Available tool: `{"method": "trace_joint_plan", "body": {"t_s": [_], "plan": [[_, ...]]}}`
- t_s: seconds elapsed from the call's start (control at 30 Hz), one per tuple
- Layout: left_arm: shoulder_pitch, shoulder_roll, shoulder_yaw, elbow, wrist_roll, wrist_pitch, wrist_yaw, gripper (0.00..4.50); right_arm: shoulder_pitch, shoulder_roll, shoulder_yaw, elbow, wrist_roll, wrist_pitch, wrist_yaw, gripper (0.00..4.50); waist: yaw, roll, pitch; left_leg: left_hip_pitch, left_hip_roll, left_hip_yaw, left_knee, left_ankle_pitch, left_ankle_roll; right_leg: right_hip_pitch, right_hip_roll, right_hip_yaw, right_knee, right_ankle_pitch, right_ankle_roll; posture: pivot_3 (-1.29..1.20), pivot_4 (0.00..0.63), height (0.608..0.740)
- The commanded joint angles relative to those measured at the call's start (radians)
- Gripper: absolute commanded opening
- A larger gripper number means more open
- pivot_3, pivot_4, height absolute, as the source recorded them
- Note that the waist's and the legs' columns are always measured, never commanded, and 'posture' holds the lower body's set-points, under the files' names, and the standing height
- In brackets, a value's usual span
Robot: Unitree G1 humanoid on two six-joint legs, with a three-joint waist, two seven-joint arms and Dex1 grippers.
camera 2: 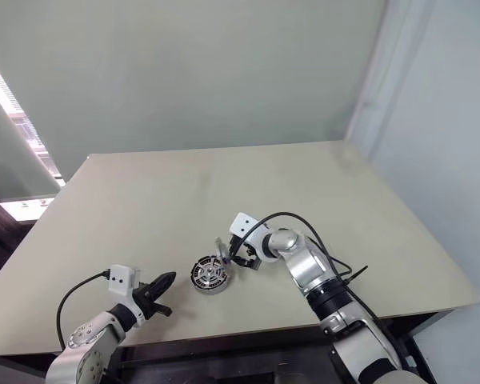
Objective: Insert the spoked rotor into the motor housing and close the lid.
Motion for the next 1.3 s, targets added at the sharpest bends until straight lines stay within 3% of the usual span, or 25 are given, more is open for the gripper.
{"method": "trace_joint_plan", "body": {"t_s": [0.03,0.27,0.8,1.3], "plan": [[-0.001,0.009,0.007,-0.034,-0.001,-0.015,-0.006,0.0,0.007,0.049,0.019,-0.041,0.024,0.024,-0.012,4.48,-0.001,0.0,0.0,0.0,0.0,0.0,0.0,0.0,0.0,0.0,0.0,0.0,0.0,0.0,0.0,0.0,0.0,0.74],[0.012,0.01,0.013,-0.046,-0.002,-0.017,-0.002,0.0,0.02,0.087,0.038,0.003,0.027,0.004,-0.017,4.48,0.003,0.0,0.0,0.0,0.0,0.0,0.0,0.0,0.0,0.0,0.0,0.0,0.0,0.0,0.0,0.0,0.0,0.74],[-0.009,0.006,0.008,-0.033,-0.001,-0.016,0.001,0.0,-0.022,0.063,-0.1,0.011,0.267,0.019,0.153,4.48,0.003,0.0,0.0,0.0,0.0,-0.001,0.0,0.0,0.0,0.0,0.0,-0.001,0.0,0.0,0.0,0.0,0.0,0.74],[0.008,0.022,0.018,-0.052,-0.007,-0.01,-0.005,0.0,-0.008,0.118,-0.056,0.191,0.232,-0.15,0.155,4.48,0.002,0.0,0.0,0.0,0.0,-0.001,0.0,0.0,0.0,0.0,0.0,-0.001,0.0,0.0,0.0,0.0,0.0,0.74]]}}
